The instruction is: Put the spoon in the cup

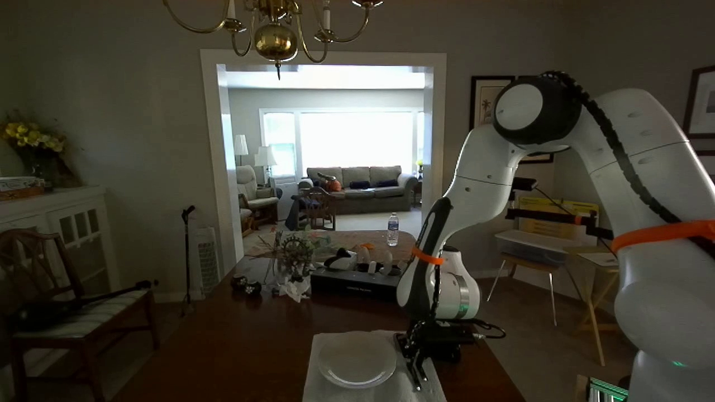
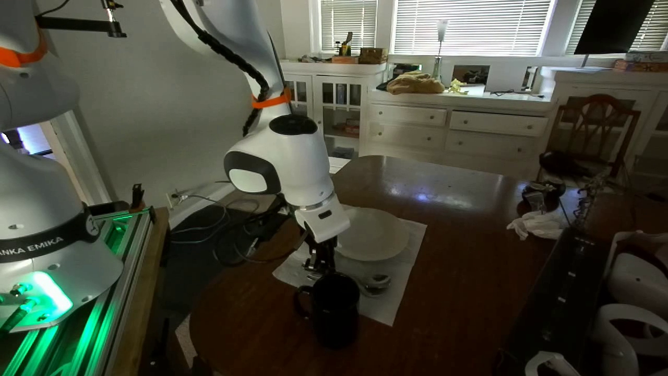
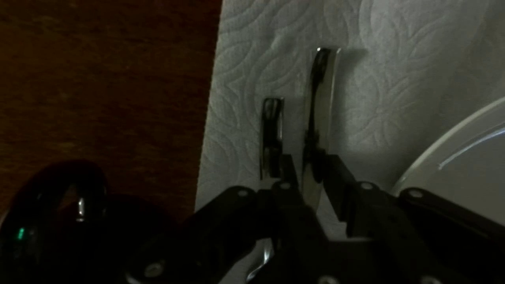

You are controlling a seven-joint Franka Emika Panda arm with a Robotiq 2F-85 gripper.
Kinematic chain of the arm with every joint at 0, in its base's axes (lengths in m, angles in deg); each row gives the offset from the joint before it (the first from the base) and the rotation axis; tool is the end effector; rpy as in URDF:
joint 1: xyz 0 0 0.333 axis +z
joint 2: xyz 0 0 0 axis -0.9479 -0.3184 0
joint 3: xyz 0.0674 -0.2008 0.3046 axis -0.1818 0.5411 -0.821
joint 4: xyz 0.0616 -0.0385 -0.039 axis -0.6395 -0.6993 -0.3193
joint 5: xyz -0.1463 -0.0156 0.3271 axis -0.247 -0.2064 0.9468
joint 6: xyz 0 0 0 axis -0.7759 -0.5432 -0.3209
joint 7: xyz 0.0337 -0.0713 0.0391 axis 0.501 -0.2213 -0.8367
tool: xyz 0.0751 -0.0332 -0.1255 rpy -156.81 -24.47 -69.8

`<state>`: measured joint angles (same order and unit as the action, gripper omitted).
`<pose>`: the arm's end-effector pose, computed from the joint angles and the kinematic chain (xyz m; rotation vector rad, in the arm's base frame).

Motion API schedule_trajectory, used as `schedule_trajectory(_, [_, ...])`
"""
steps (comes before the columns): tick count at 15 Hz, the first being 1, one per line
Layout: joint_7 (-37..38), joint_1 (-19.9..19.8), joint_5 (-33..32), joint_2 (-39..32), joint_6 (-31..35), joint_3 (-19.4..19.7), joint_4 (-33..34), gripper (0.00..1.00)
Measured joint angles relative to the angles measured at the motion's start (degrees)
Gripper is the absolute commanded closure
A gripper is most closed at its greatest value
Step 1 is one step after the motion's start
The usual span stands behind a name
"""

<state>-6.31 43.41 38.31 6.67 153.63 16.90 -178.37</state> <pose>0.4539 -0.1218 0.1518 -2.8308 0.9943 -0.2369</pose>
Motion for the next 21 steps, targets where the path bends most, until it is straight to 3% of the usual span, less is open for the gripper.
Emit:
schedule_trajectory(1, [0.0,0.0,0.0,-0.01,0.01,0.01,0.0,1.0])
schedule_trajectory(6, [0.0,0.05,-0.01,0.12,0.18,0.04,0.02,1.0])
schedule_trajectory(8, [0.0,0.14,-0.02,0.13,0.18,0.12,0.02,0.73])
schedule_trajectory(13, [-0.03,0.33,-0.02,0.04,0.2,0.44,0.02,0.39])
schedule_trajectory(15, [-0.05,0.4,-0.02,0.02,0.2,0.41,0.03,0.38])
schedule_trajectory(19, [-0.11,0.41,-0.02,-0.11,0.2,0.4,0.03,0.58])
schedule_trajectory(21, [-0.13,0.4,-0.02,-0.11,0.21,0.46,0.05,0.57])
